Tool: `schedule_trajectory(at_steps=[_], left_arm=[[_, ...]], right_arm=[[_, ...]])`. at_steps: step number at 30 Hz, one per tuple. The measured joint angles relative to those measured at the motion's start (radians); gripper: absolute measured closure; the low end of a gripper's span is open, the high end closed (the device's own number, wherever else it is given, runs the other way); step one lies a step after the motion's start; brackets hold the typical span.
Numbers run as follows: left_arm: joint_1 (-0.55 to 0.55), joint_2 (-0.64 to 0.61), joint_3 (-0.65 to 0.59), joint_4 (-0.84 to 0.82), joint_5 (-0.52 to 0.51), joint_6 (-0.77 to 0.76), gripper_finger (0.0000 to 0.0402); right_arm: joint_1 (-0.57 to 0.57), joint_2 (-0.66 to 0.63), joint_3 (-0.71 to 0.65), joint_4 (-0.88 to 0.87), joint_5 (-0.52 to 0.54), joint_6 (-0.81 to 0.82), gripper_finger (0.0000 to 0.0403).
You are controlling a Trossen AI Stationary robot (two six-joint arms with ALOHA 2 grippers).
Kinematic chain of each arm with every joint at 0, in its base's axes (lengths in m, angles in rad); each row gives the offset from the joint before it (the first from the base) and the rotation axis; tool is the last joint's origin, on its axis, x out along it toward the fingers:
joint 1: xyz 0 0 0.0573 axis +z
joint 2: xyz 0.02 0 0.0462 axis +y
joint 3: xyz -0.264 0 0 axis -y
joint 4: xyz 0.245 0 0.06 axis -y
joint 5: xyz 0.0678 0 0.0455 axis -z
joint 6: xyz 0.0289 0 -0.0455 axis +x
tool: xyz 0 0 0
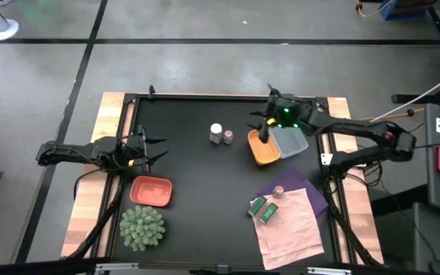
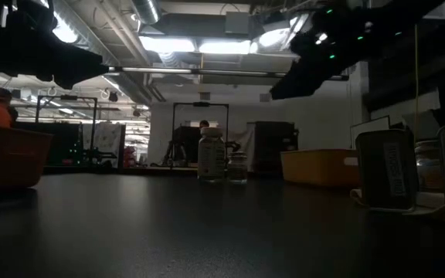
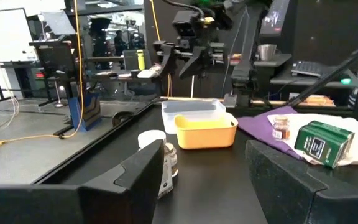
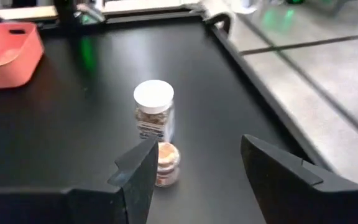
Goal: Sort spices by type
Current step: Put the top brown seasoning bottle into the transparent bin
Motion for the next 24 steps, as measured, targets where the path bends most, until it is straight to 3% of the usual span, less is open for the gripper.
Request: schedule_trajectory(at_steps=[8,24], left_arm=[[0.000,0.000,0.000,-0.038,0.000,-0.029,0.0185],[0.000,0.000,0.000,-0.038,-0.001,-0.026,0.0185]], right_arm=[[0.001,0.199,0.129,-0.006,-0.170,-0.007,0.0173],[0.028,0.382,0.150,0.071,-0.156,-0.078,0.0173]])
